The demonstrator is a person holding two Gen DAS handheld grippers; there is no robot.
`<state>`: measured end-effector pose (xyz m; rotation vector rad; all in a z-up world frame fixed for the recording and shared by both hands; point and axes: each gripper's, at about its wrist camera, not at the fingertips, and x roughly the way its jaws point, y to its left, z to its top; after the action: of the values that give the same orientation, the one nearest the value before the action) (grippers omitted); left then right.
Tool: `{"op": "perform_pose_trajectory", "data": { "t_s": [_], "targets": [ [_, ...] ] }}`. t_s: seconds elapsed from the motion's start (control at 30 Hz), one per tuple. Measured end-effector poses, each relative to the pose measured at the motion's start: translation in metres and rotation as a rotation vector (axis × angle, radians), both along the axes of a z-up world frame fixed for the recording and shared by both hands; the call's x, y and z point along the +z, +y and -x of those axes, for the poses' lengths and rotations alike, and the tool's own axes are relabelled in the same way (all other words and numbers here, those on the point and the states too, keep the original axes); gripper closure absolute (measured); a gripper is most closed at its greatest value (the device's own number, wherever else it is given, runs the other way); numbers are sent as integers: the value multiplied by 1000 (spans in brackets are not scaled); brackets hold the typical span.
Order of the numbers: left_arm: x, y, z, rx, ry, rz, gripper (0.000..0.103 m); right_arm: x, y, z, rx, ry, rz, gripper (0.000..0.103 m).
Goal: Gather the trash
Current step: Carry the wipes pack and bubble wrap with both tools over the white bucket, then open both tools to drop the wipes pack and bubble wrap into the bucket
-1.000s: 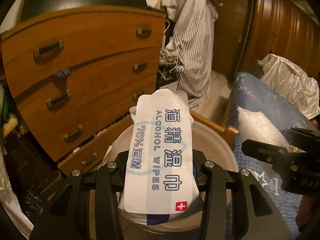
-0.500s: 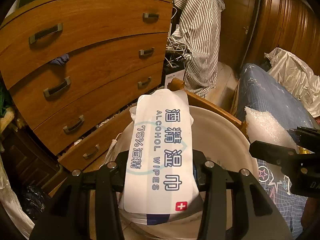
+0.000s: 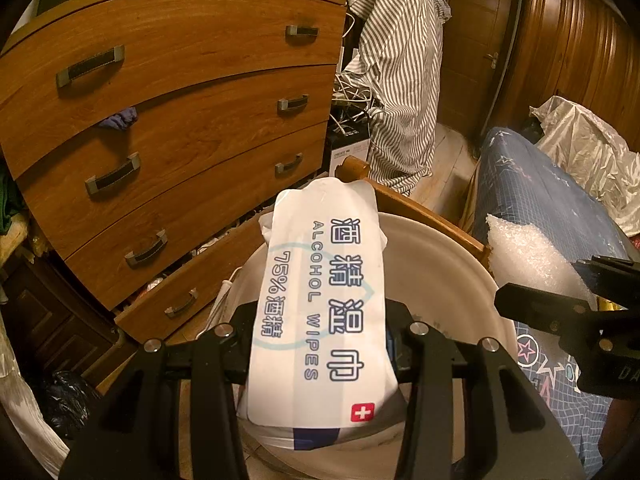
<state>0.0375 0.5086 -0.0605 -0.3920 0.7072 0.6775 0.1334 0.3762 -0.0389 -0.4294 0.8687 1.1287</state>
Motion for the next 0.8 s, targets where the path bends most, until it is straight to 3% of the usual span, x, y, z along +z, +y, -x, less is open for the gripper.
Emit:
{"op": "perform_pose_trajectory", "data": {
  "t_s": [0.47, 0.6, 0.8],
  "targets": [
    [-1, 6, 3, 5, 1, 5, 59, 0, 0, 1, 6, -3, 3, 51],
    [-2, 9, 5, 11, 1, 8, 51, 0, -1, 1, 2, -9, -5, 36],
    [-6, 12, 8, 19, 5, 8, 48, -1, -10, -2, -11, 0, -17, 36]
  ]
}}
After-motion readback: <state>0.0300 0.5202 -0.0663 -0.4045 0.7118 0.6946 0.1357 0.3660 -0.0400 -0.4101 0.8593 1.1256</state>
